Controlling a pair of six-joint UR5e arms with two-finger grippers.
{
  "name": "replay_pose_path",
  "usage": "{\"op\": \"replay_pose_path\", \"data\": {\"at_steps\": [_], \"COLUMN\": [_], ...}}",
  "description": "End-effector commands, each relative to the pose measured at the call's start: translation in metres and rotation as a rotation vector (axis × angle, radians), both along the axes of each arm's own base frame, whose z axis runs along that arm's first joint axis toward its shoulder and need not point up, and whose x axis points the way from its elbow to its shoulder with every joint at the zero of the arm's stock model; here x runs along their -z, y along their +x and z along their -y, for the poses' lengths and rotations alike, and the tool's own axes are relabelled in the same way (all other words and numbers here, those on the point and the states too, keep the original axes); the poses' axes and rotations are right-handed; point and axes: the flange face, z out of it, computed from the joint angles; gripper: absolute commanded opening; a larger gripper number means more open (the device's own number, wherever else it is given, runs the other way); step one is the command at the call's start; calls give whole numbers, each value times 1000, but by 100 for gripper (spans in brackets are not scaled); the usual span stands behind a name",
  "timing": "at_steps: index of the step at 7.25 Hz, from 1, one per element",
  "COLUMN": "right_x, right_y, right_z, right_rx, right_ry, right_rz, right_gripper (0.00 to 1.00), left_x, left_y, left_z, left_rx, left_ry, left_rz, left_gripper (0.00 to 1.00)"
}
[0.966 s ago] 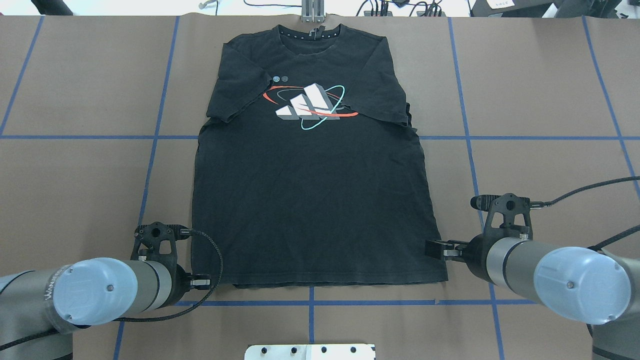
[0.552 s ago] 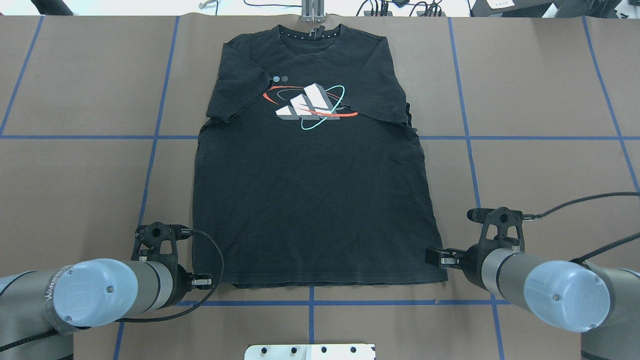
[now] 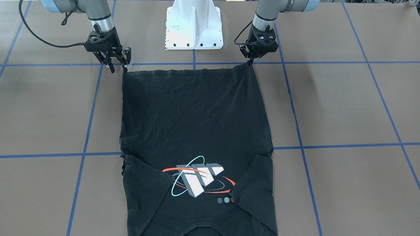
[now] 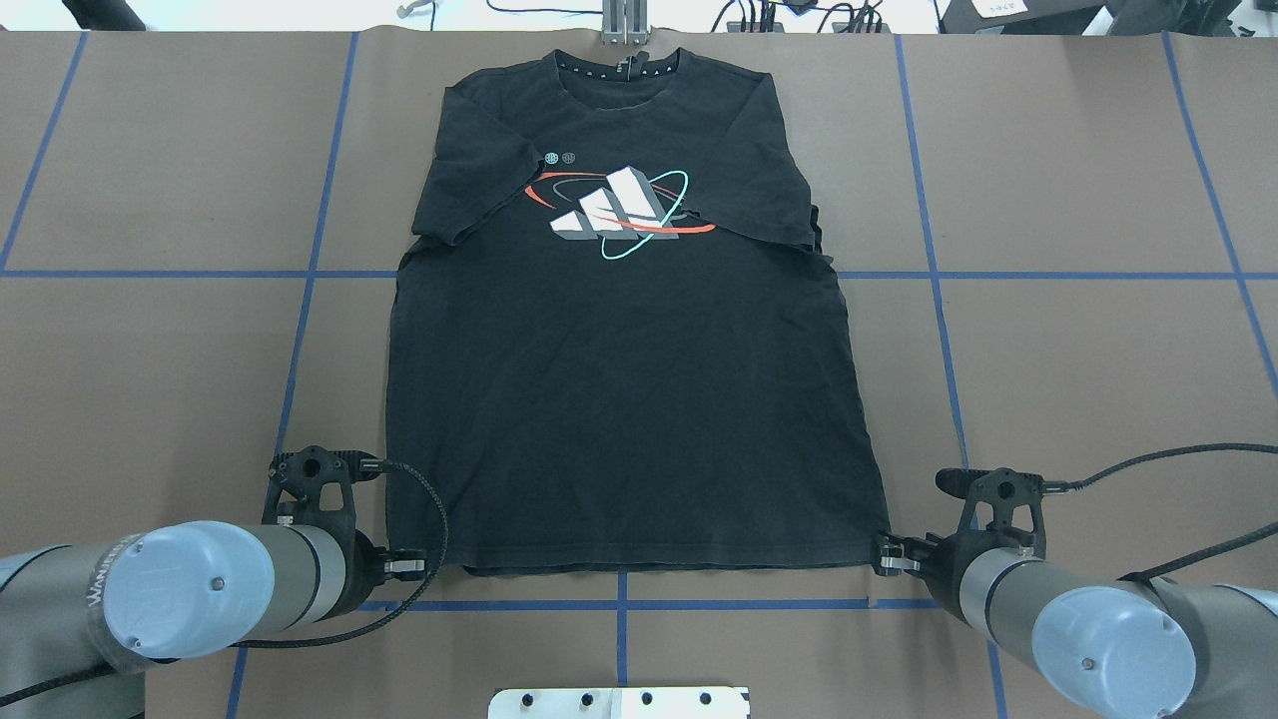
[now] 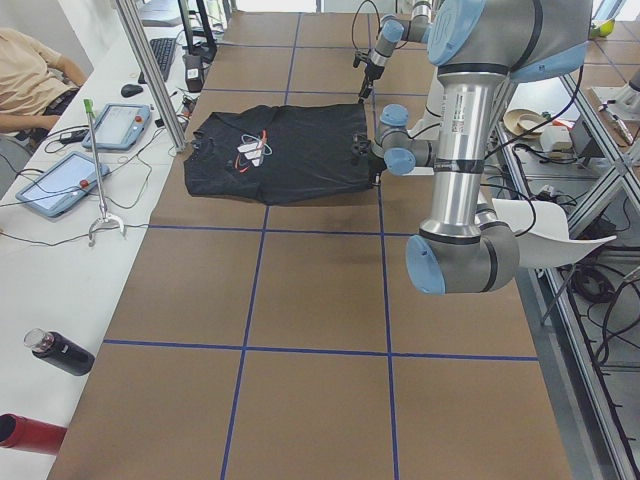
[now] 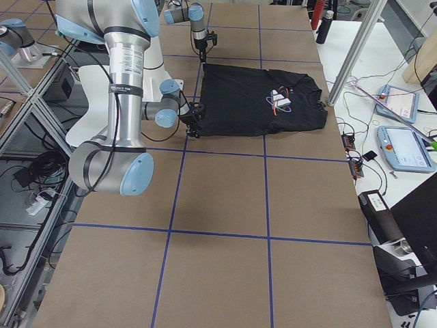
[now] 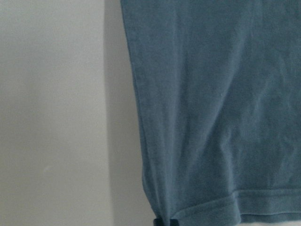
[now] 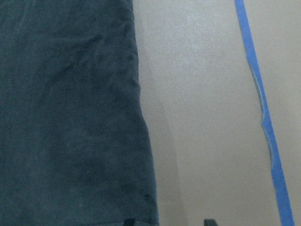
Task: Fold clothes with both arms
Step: 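Grasp the hem corners nearest the robot with both grippers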
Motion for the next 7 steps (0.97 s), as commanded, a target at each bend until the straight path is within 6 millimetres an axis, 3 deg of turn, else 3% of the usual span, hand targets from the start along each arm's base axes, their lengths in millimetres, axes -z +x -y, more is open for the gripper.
{"op": "replay_pose_path", "data": {"at_steps": [1,4,6,7], "right_x": [-5,-3,-4,-4], "right_y": [-9,-20,-21,-21], "right_z": [-7,-18,-18,-18], "right_rx": [3,17,19,20], "right_ry": [13,29,31,32], "right_rz": [-9,-7,-10,-10], "right_gripper": [57,54,36,35], "left_x": [1,2,2,2], "left_y": [-1,-2,-2,-2], "left_z": [0,-1,-1,-1], "left_rx": [0,0,0,0], "left_ry": [1,1,1,1], "left_rz": [-1,-4,-3,-3], "left_gripper": [0,0,0,0]}}
